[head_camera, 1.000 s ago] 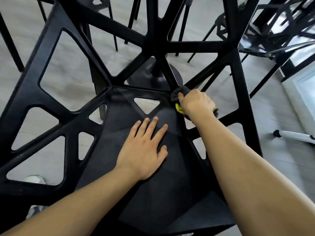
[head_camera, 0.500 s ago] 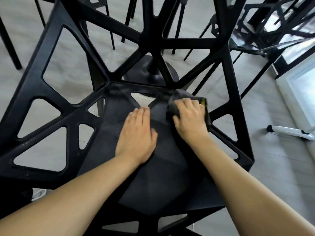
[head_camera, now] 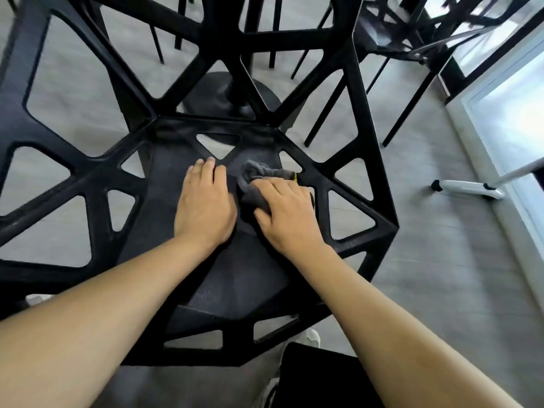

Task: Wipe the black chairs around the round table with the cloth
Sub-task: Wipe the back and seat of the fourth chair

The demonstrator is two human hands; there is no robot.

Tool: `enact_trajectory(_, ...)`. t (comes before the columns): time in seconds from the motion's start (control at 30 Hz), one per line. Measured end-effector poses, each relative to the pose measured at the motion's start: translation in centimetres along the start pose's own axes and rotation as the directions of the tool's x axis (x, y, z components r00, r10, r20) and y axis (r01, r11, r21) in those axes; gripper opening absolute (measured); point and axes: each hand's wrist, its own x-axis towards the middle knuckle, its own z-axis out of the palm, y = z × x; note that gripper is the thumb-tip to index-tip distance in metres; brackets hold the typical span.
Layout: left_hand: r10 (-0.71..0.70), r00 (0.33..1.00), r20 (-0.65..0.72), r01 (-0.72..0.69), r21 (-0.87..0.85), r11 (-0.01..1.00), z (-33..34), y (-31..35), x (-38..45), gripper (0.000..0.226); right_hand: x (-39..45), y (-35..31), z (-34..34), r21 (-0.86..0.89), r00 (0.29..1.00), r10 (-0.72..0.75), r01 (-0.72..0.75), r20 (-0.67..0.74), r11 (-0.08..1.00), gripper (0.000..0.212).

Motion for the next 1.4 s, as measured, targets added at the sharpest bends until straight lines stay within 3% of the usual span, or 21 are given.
enact_trajectory(0.1, 0.0, 1.0, -0.008, 0.0, -0.017, 1.0, -0.1, 0.0, 0.0, 0.044, -1.2, 2.0, -1.9, -0.103, 0.979, -0.163, 0.176, 0.12, 0.979, 0.055)
enact_trajectory(0.17, 0.0, 1.0, -0.023, -0.001, -0.026, 1.0, 0.2, 0.1, 0.0, 0.042, -0.6, 4.7, -3.2, -0.195, 0.997, -0.041, 0.052, 0.061, 0.979, 0.054)
enact_trajectory(0.23, 0.005, 1.0, -0.027, -0.006, -0.03, 1.0, 0.4, 0.2, 0.1, 0.04, -0.7, 4.9, -3.8, -0.071, 0.989, 0.147, -0.146, 0.015, 0.987, 0.049)
enact_trajectory(0.27, 0.003, 0.999, -0.032, -0.004, -0.03, 1.0, 0.4, 0.2, 0.2, 0.04, -1.2, 3.5, -3.5, 0.0, 0.985, 0.167, -0.168, 0.04, 0.986, 0.047)
enact_trajectory(0.4, -0.018, 1.0, -0.009, 0.018, -0.04, 0.999, 0.1, 0.1, 0.7, 0.038, -5.9, -1.4, -3.3, 0.105, 0.977, -0.075, 0.055, 0.201, 0.993, 0.053)
enact_trajectory(0.47, 0.002, 1.0, 0.02, -0.001, -0.034, 0.999, -0.1, 0.0, 0.7, 0.038, -7.3, 1.5, -5.2, 0.011, 0.958, -0.173, 0.175, 0.228, 0.984, 0.057)
enact_trajectory(0.5, 0.02, 0.999, 0.034, -0.019, -0.031, 0.999, -0.2, -0.1, 0.5, 0.039, -7.6, 3.7, -6.1, -0.077, 0.97, -0.148, 0.165, 0.194, 0.983, 0.058)
enact_trajectory(0.6, 0.059, 0.996, 0.067, -0.06, 0.01, 0.998, -0.4, -0.6, -0.6, 0.044, -8.7, 9.5, -8.3, -0.21, 0.997, 0.072, -0.077, -0.028, 0.975, 0.056)
enact_trajectory(0.73, 0.053, 0.994, 0.092, -0.054, 0.014, 0.998, -0.8, 0.2, -3.4, 0.048, -8.8, 5.7, -6.5, -0.058, 0.962, 0.269, -0.272, -0.057, 0.961, 0.052)
enact_trajectory(0.87, 0.055, 0.993, 0.107, -0.058, 0.029, 0.998, -2.0, 0.4, -6.2, 0.046, -9.6, 4.7, -7.7, -0.01, 0.982, 0.019, -0.018, 0.186, 1.0, 0.057)
enact_trajectory(0.93, 0.062, 0.991, 0.118, -0.07, 0.062, 0.996, -2.7, -0.3, -7.4, 0.046, -10.1, 7.2, -8.7, -0.087, 0.989, -0.021, 0.034, 0.145, 0.996, 0.057)
enact_trajectory(1.03, 0.08, 0.983, 0.164, -0.095, 0.087, 0.992, -4.3, -2.5, -8.2, 0.048, -10.0, 7.0, -8.2, -0.061, 0.979, 0.203, -0.201, 0.026, 0.978, 0.05)
enact_trajectory(1.17, 0.146, 0.94, 0.307, -0.168, 0.045, 0.985, -6.7, -5.4, -8.5, 0.053, -10.4, -2.4, -5.1, -0.012, 0.934, 0.356, -0.356, 0.019, 0.934, 0.054)
enact_trajectory(1.3, 0.19, 0.922, 0.338, -0.239, 0.111, 0.965, -9.6, -6.7, -9.0, 0.053, -12.8, -12.7, -3.7, 0.116, 0.99, 0.14, -0.14, 0.004, 0.983, 0.054)
enact_trajectory(1.4, 0.242, 0.925, 0.294, -0.318, 0.247, 0.916, -10.6, -8.4, -10.0, 0.048, -12.8, -14.8, -3.9, 0.089, 0.994, -0.103, 0.101, 0.024, 0.991, 0.048)
